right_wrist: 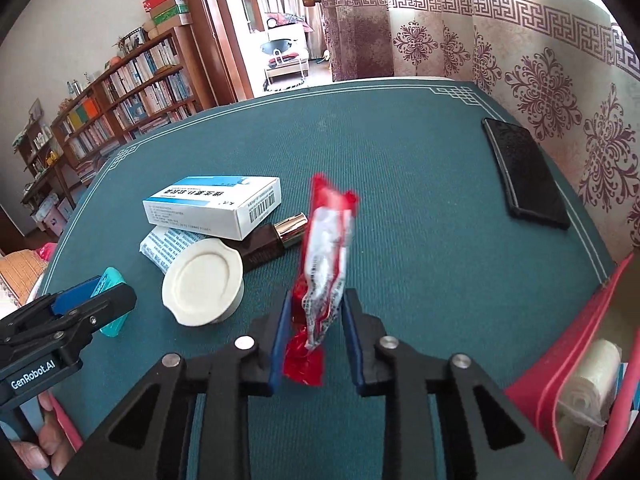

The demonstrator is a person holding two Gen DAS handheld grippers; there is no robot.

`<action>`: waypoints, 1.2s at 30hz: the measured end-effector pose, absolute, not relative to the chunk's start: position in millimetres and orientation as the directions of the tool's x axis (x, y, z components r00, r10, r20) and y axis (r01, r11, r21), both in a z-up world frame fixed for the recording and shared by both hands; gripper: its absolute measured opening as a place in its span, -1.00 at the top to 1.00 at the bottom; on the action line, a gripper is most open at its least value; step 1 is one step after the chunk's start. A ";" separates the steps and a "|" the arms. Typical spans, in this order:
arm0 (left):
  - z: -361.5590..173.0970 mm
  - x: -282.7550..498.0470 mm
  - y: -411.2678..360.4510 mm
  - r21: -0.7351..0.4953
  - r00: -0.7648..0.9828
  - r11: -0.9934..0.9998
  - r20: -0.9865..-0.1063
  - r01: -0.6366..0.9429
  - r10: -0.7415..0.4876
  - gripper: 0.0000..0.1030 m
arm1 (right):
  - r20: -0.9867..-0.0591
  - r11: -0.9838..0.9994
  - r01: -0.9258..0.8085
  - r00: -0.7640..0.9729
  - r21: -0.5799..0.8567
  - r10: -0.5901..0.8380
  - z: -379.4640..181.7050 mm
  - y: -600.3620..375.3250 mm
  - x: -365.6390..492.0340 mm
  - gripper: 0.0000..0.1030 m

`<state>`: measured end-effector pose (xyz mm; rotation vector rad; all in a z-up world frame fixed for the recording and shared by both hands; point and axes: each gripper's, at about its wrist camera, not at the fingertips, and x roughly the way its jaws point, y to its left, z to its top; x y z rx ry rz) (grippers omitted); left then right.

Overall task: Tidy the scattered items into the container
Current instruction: 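Grasp the teal Glide floss case with the left tool while the right tool grasps the red snack packet, then carry the floss case and snack packet into the red tin and open both tools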

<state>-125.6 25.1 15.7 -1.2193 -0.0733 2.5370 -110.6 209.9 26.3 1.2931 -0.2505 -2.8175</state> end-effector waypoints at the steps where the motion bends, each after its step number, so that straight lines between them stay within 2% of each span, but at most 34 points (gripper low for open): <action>1: 17.6 -124.5 25.4 -0.184 -0.585 -0.945 -0.748 -0.270 0.313 -0.16 | -0.749 -0.986 -0.031 -0.654 0.165 -0.105 29.2 209.4 -106.5 0.64; 7: 27.3 -116.3 29.9 -0.181 -0.599 -0.939 -0.731 -0.291 0.327 -0.17 | -0.764 -0.994 0.006 -0.639 0.106 -0.085 30.8 199.6 -95.8 0.66; 9: 28.8 -115.6 31.0 -0.180 -0.599 -0.937 -0.729 -0.298 0.331 -0.17 | -0.773 -0.996 0.001 -0.630 0.090 -0.071 27.9 198.8 -99.4 0.51; 11: 29.6 -115.2 31.5 -0.180 -0.599 -0.936 -0.728 -0.304 0.334 -0.17 | -0.773 -0.996 -0.001 -0.631 0.089 -0.069 24.6 200.7 -105.4 0.05; 12: 29.8 -114.9 31.3 -0.181 -0.598 -0.935 -0.728 -0.305 0.336 -0.17 | -0.771 -0.997 -0.011 -0.635 0.075 -0.051 23.6 200.7 -109.1 -0.08; 13: 30.0 -115.4 31.5 -0.182 -0.598 -0.935 -0.727 -0.305 0.337 -0.17 | -0.770 -0.998 -0.025 -0.637 0.062 -0.032 22.4 201.2 -113.2 -0.37; 14: 30.2 -115.9 31.4 -0.185 -0.598 -0.934 -0.726 -0.306 0.340 -0.17 | -0.766 -0.998 -0.032 -0.643 0.062 -0.027 21.3 202.0 -117.4 -0.44; 17: 29.5 -116.8 27.6 -0.191 -0.597 -0.934 -0.726 -0.302 0.342 -0.17 | -0.787 -0.997 -0.048 -0.617 0.068 -0.024 12.8 202.7 -132.4 -0.40; 19: 28.3 -118.1 27.4 -0.197 -0.594 -0.934 -0.728 -0.297 0.342 -0.17 | -0.806 -0.995 -0.053 -0.591 0.079 -0.032 3.1 202.8 -139.1 -0.18; 20: 27.9 -118.5 27.3 -0.199 -0.592 -0.934 -0.730 -0.296 0.343 -0.17 | -0.792 -0.998 -0.055 -0.611 0.044 -0.001 4.0 198.9 -137.8 0.07; 22: 27.7 -118.2 26.0 -0.198 -0.591 -0.933 -0.729 -0.300 0.345 -0.17 | -0.794 -0.999 -0.053 -0.608 0.007 0.027 3.9 192.7 -134.6 0.23; 27: 30.4 -114.6 29.2 -0.194 -0.594 -0.931 -0.725 -0.311 0.349 -0.17 | -0.777 -0.996 -0.059 -0.629 0.068 -0.016 16.5 195.6 -110.7 0.26; 36: 38.2 -105.7 41.3 -0.177 -0.597 -0.921 -0.716 -0.346 0.362 -0.17 | -0.651 -0.992 -0.097 -0.759 0.083 0.020 94.0 230.8 -28.8 0.26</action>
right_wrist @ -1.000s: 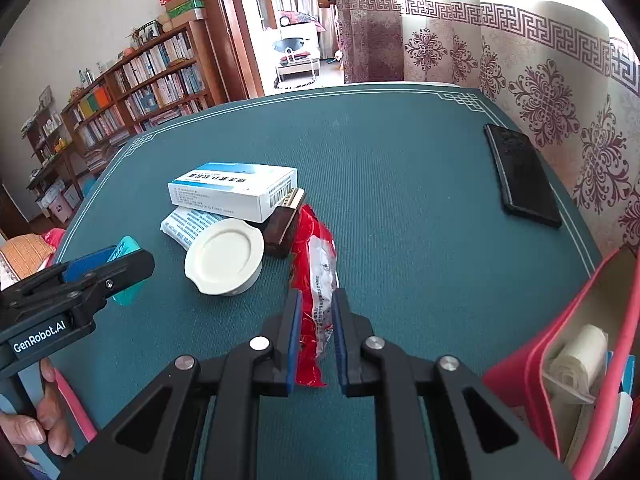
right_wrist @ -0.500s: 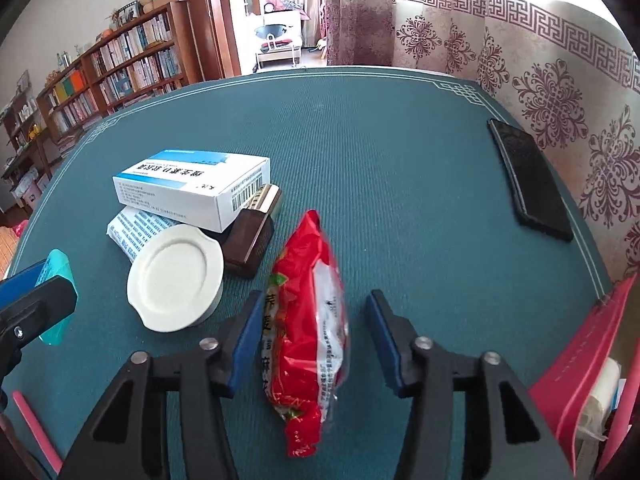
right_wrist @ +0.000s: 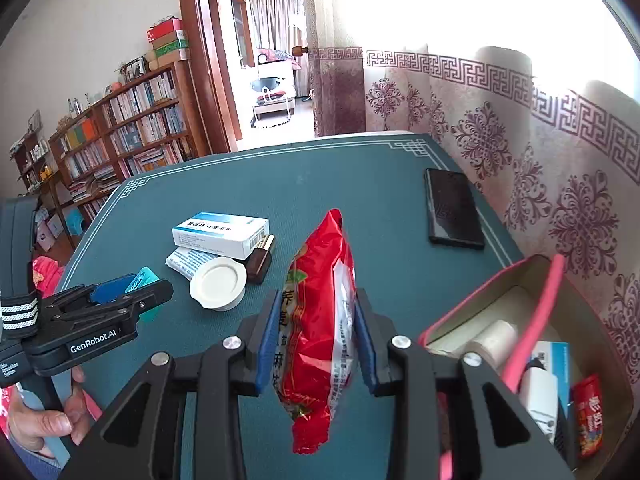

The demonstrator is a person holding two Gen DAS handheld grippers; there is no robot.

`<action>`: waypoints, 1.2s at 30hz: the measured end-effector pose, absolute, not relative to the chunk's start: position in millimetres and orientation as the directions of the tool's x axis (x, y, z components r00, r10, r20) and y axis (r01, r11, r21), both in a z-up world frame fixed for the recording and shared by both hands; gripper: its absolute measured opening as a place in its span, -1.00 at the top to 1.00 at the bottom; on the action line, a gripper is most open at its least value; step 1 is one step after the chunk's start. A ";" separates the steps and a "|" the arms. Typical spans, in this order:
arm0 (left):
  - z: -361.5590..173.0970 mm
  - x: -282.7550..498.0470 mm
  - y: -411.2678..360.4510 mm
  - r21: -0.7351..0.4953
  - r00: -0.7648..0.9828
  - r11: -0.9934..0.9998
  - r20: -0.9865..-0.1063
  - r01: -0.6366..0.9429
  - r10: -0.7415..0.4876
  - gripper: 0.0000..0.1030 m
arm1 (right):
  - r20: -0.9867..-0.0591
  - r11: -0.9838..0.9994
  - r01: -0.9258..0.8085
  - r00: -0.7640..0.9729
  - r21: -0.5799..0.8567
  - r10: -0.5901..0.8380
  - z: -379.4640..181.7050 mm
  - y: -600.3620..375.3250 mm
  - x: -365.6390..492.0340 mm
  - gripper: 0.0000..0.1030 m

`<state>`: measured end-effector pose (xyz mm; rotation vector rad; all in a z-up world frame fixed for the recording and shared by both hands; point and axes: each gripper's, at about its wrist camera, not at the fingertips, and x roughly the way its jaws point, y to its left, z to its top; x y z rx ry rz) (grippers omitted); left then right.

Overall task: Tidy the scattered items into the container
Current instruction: 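Carry the floss case and snack packet into the red tin and open both tools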

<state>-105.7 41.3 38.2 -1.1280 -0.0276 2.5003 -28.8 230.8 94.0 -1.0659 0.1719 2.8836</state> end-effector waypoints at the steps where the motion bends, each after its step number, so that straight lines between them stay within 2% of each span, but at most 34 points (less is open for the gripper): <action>1: 39.6 -104.1 43.3 -0.173 -0.597 -0.920 -0.715 -0.352 0.363 -0.17 | -0.643 -0.991 -0.107 -0.765 0.074 0.035 99.0 238.1 -20.1 0.26; 8: 52.4 -90.9 59.7 -0.150 -0.602 -0.906 -0.703 -0.395 0.379 -0.17 | -0.677 -0.977 -0.210 -0.724 0.033 0.133 102.6 307.0 19.0 0.26; 15: 64.2 -76.4 83.3 -0.144 -0.579 -0.880 -0.703 -0.453 0.413 -0.17 | -0.740 -0.974 -0.200 -0.670 0.110 0.054 91.9 358.9 16.6 0.26; 19: 70.7 -66.1 95.5 -0.133 -0.577 -0.868 -0.698 -0.478 0.424 -0.17 | -0.797 -0.974 -0.155 -0.602 0.168 -0.041 67.8 365.5 -2.7 0.26; 26: 74.1 -57.3 108.6 -0.131 -0.566 -0.856 -0.698 -0.500 0.438 -0.17 | -0.854 -0.980 -0.101 -0.511 0.174 -0.099 46.7 364.2 -20.8 0.29; 30: 72.7 -55.6 114.0 -0.134 -0.556 -0.850 -0.702 -0.510 0.444 -0.17 | -0.884 -0.981 -0.096 -0.456 0.168 -0.107 39.3 365.2 -25.2 0.31; 32: 72.2 -54.2 115.8 -0.132 -0.553 -0.847 -0.704 -0.515 0.446 -0.17 | -0.901 -0.987 -0.088 -0.424 0.137 -0.088 34.1 361.7 -25.6 0.42; 36: 71.0 -52.8 118.4 -0.130 -0.546 -0.843 -0.708 -0.521 0.447 -0.17 | -0.900 -0.995 -0.078 -0.435 0.066 -0.026 32.9 355.4 -16.7 0.42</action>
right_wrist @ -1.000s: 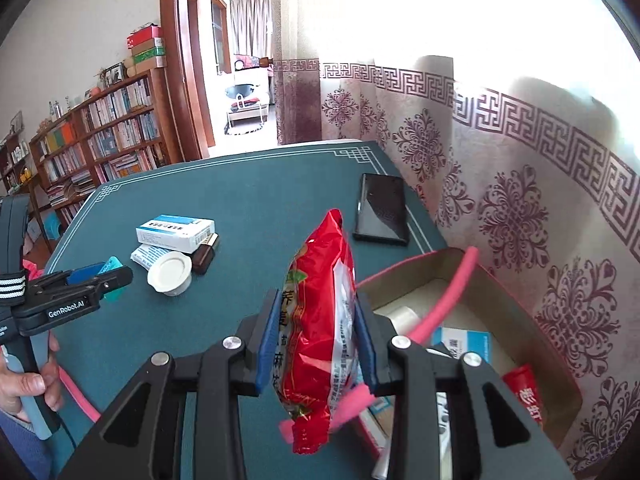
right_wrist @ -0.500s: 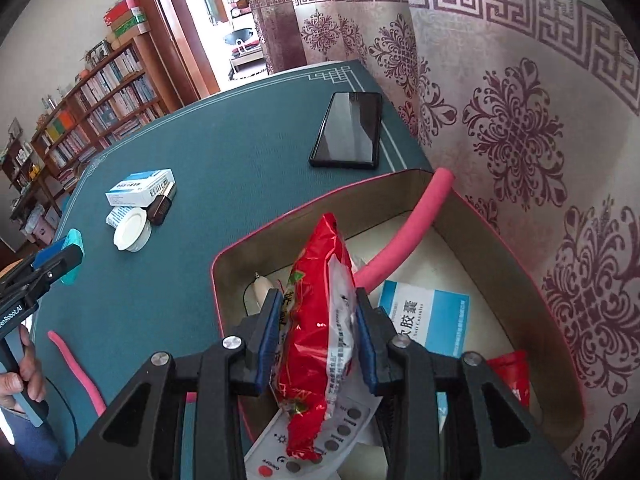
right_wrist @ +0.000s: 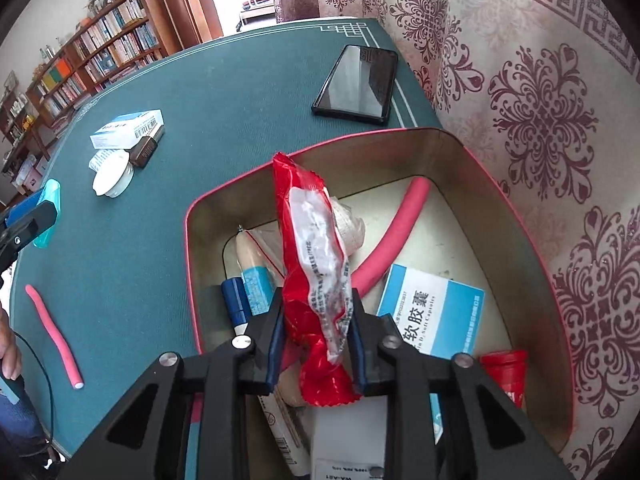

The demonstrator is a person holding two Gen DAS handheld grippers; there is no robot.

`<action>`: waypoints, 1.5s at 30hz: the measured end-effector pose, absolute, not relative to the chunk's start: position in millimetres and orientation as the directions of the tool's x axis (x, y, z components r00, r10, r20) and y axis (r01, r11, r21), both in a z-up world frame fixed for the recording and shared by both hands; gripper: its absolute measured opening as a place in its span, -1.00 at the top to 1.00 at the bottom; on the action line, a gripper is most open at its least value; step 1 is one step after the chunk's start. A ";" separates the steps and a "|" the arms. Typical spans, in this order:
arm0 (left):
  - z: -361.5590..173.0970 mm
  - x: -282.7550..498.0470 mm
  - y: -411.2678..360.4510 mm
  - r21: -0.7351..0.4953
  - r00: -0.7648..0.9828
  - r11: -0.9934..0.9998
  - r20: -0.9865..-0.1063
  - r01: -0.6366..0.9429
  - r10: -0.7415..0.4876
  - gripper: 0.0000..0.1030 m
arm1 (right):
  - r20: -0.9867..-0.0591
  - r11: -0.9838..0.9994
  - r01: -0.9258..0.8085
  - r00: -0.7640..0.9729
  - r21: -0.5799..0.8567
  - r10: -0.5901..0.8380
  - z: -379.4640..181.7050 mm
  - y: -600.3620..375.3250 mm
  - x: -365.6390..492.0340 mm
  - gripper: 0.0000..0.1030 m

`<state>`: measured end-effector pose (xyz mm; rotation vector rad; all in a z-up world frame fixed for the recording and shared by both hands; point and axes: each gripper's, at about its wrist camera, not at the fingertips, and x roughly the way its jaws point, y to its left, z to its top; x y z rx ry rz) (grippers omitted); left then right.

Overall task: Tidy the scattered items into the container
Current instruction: 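Carry the floss case and snack packet into the red tin and open both tools, then lift both open tools out of the red tin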

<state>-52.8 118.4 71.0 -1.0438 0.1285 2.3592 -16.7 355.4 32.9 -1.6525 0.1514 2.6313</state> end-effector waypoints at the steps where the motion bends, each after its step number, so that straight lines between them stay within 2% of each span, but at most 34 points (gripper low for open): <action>1: 70.8 -52.7 119.4 -0.130 -0.545 -0.843 -0.710 -0.522 0.447 -0.17 | -0.902 -0.995 -0.082 -0.432 0.060 -0.019 32.1 356.1 -14.6 0.42; 7: 72.6 -47.1 129.7 -0.125 -0.535 -0.830 -0.710 -0.544 0.458 -0.17 | -0.904 -0.993 -0.120 -0.422 -0.022 0.071 33.3 371.7 9.5 0.37; 8: 73.2 -45.7 132.4 -0.126 -0.532 -0.826 -0.710 -0.550 0.462 -0.17 | -0.898 -0.992 -0.124 -0.434 -0.020 0.072 35.6 374.9 14.5 0.31; 11: 75.9 -39.6 143.0 -0.121 -0.522 -0.810 -0.708 -0.574 0.476 -0.17 | -0.881 -0.987 -0.150 -0.458 -0.055 0.119 44.7 381.4 27.9 -0.14; 13: 78.0 -34.9 150.6 -0.122 -0.511 -0.795 -0.707 -0.594 0.490 -0.17 | -0.864 -0.980 -0.173 -0.474 -0.100 0.172 50.7 384.0 37.0 -0.32; 14: 79.3 -32.4 154.4 -0.126 -0.503 -0.787 -0.705 -0.604 0.499 -0.17 | -0.855 -0.977 -0.182 -0.483 -0.114 0.190 53.8 385.9 41.2 -0.35; 21: 84.1 -17.9 190.0 -0.131 -0.463 -0.736 -0.701 -0.664 0.542 -0.17 | -0.797 -0.972 -0.236 -0.588 0.006 0.138 74.9 397.7 68.8 -0.37; 27: 85.1 -7.2 227.6 -0.132 -0.421 -0.683 -0.699 -0.718 0.578 -0.17 | -0.707 -0.959 -0.282 -0.677 -0.004 0.202 91.0 394.2 80.5 -0.45; 34: 75.5 -4.5 271.5 -0.146 -0.360 -0.636 -0.719 -0.758 0.594 -0.17 | -0.643 -0.942 -0.327 -0.737 0.071 0.207 100.5 402.6 91.6 -0.51; 38: 65.6 -6.2 288.8 -0.170 -0.315 -0.625 -0.746 -0.762 0.587 -0.19 | -0.635 -0.937 -0.343 -0.740 0.072 0.222 99.6 405.7 93.5 -0.53; 41: 60.1 -6.5 293.8 -0.182 -0.298 -0.627 -0.758 -0.757 0.580 -0.34 | -0.640 -0.935 -0.345 -0.738 0.083 0.215 96.6 407.1 93.7 -0.54; 45: 59.0 -7.9 287.9 -0.190 -0.301 -0.638 -0.758 -0.746 0.578 -0.35 | -0.636 -0.933 -0.348 -0.742 0.093 0.213 96.6 406.7 95.1 -0.54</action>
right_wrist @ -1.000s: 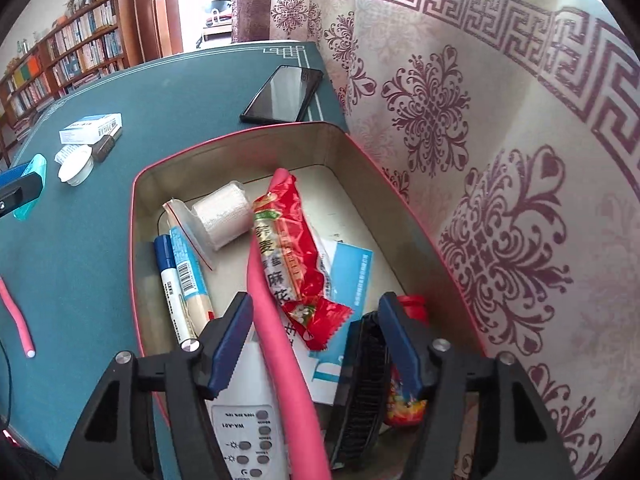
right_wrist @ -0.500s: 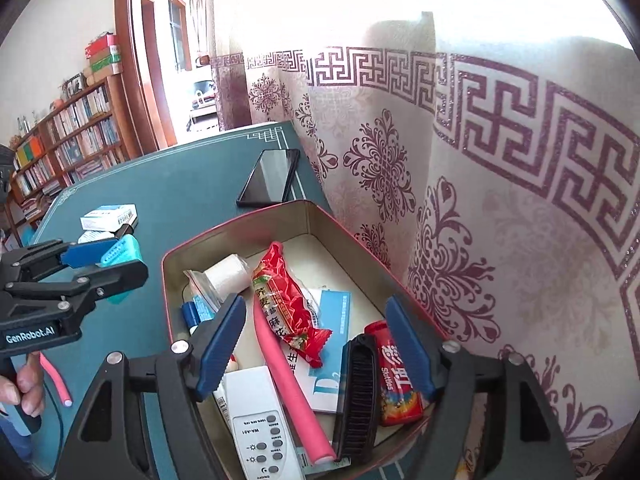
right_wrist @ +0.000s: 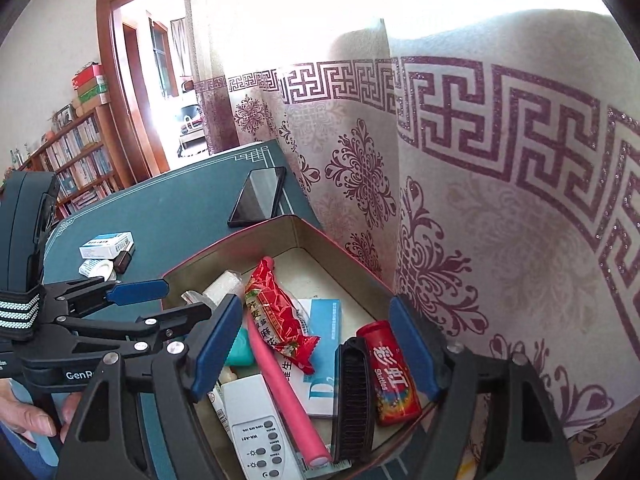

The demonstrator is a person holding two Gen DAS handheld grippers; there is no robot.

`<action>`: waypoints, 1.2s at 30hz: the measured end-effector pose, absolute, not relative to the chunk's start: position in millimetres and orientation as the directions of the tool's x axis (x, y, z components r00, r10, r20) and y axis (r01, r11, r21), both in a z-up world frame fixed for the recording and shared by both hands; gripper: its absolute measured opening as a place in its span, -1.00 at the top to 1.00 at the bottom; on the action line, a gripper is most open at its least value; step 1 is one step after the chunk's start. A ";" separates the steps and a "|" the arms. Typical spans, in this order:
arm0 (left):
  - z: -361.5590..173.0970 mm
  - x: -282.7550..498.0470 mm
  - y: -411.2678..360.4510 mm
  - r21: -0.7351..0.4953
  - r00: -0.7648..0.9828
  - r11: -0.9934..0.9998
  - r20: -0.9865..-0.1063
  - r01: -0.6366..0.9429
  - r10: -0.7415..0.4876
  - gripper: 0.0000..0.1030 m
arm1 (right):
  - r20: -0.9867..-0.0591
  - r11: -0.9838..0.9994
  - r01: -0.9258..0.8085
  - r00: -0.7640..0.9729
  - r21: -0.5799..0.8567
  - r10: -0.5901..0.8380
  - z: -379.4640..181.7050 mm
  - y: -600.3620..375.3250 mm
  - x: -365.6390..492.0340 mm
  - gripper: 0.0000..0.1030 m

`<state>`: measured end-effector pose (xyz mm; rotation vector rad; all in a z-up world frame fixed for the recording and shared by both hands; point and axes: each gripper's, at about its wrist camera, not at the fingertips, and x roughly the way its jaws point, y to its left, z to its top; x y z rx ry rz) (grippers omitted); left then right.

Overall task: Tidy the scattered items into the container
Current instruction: 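Lift both open tools out of the red tin, then move the right tool to the pink foam strip on the table and close on it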

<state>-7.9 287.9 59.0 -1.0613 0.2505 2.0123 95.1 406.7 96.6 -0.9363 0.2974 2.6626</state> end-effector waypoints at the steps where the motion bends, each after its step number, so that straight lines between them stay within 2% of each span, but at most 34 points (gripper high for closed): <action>1: 60.1 -8.2 284.1 -0.193 -0.305 -0.642 -0.756 -0.742 0.580 -0.35 | -0.634 -0.933 -0.346 -0.744 0.098 0.209 97.4 405.6 95.9 -0.54; 9: 65.0 -12.6 255.5 -0.198 -0.341 -0.680 -0.747 -0.706 0.571 -0.35 | -0.624 -0.951 -0.288 -0.765 0.111 0.159 101.7 381.3 90.3 -0.56; 23: 60.2 -19.6 158.7 -0.203 -0.431 -0.792 -0.748 -0.575 0.505 -0.35 | -0.651 -0.981 -0.099 -0.758 0.167 -0.034 85.7 303.2 59.7 -0.58; 30: 51.6 -32.3 97.5 -0.187 -0.500 -0.873 -0.758 -0.450 0.420 -0.35 | -0.685 -0.977 0.001 -0.713 0.213 -0.150 65.9 261.9 46.3 -0.58; 36: 54.3 -47.4 34.7 -0.199 -0.561 -0.928 -0.750 -0.315 0.351 -0.35 | -0.720 -0.952 0.154 -0.624 0.266 -0.302 39.0 208.7 37.1 -0.58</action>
